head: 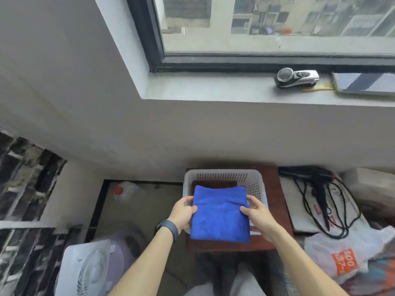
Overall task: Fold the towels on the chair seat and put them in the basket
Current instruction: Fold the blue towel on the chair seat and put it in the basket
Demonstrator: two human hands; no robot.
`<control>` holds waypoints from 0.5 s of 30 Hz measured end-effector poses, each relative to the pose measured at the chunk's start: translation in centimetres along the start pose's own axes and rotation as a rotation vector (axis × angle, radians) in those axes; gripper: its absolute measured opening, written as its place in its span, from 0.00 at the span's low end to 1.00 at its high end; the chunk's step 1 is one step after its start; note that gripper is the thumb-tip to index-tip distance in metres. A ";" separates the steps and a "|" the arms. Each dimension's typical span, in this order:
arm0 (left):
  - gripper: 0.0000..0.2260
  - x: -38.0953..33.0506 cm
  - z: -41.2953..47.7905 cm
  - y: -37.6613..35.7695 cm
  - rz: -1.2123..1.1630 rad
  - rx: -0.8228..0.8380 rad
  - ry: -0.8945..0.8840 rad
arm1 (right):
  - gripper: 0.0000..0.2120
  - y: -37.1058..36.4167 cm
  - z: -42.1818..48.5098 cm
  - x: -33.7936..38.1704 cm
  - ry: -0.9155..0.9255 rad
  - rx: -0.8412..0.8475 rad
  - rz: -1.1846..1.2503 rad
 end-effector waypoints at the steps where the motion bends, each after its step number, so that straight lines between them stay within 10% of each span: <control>1: 0.17 -0.2 1.4 0.0 0.030 -0.015 -0.019 | 0.16 -0.2 1.1 0.1 -0.015 0.004 -0.001; 15: 0.17 -1.5 5.2 -1.9 0.921 -0.296 -0.240 | 0.23 -1.4 9.0 -0.8 0.009 -0.001 -0.162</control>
Point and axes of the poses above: each hand's wrist, its own z-axis towards the middle knuckle, its own y-axis out of the back of the hand, x = y × z, the point moved 4 cm from there along z, towards the middle knuckle, and after that the axes turned 5 degrees about -x, right-handed, at the moved point
